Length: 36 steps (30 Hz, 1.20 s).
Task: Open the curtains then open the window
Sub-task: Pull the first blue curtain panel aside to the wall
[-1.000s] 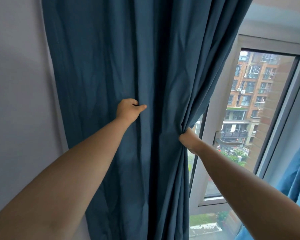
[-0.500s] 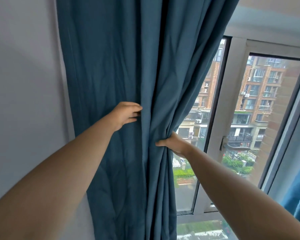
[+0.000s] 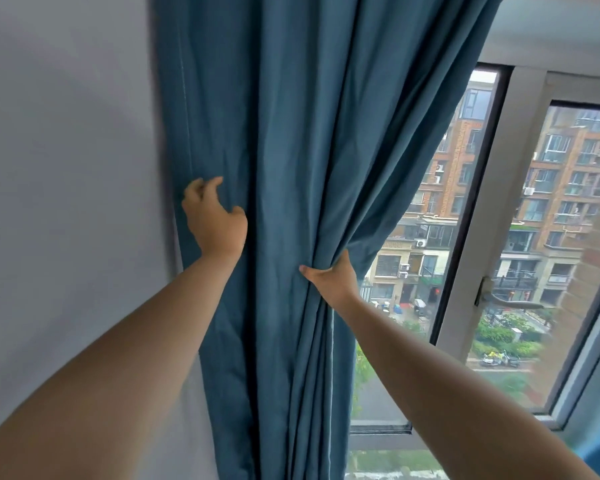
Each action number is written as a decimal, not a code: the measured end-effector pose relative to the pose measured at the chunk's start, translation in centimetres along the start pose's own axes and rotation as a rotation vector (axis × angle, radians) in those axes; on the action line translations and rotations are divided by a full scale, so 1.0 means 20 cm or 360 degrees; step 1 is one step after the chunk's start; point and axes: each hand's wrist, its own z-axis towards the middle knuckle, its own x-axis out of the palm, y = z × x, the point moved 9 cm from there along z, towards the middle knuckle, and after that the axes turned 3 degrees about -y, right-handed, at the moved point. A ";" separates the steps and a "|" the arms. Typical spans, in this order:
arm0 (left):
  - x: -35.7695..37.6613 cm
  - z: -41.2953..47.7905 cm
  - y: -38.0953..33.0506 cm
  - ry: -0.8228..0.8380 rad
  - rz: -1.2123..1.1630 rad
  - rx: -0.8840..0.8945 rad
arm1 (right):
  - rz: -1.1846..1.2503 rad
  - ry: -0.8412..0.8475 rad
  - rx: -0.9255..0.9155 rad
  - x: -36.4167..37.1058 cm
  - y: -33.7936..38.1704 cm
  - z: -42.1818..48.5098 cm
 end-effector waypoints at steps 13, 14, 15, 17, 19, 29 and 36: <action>0.02 0.00 0.32 0.0217 -0.0467 -0.0590 | -0.0448 0.0190 -0.0098 0.21 0.13 0.06; 0.00 0.01 0.31 0.0188 -0.0480 -0.0537 | -0.0468 0.0249 -0.0138 0.27 0.16 0.05; -0.01 0.02 0.30 0.0163 -0.0503 -0.0497 | -0.0491 0.0312 -0.0177 0.32 0.18 0.03; -0.03 0.04 0.31 0.0089 -0.0563 -0.0457 | -0.0526 0.0480 -0.0278 0.44 0.24 -0.01; -0.06 0.05 0.36 0.0014 -0.0640 -0.0506 | -0.0572 0.0579 -0.0330 0.52 0.26 -0.03; -0.07 0.00 0.34 0.0089 -0.0823 -0.0624 | -0.0456 0.1520 0.0077 0.45 0.12 -0.09; -0.06 -0.07 0.20 0.0211 -0.0633 -0.0468 | 0.0579 -0.0106 0.0065 -0.15 0.29 0.30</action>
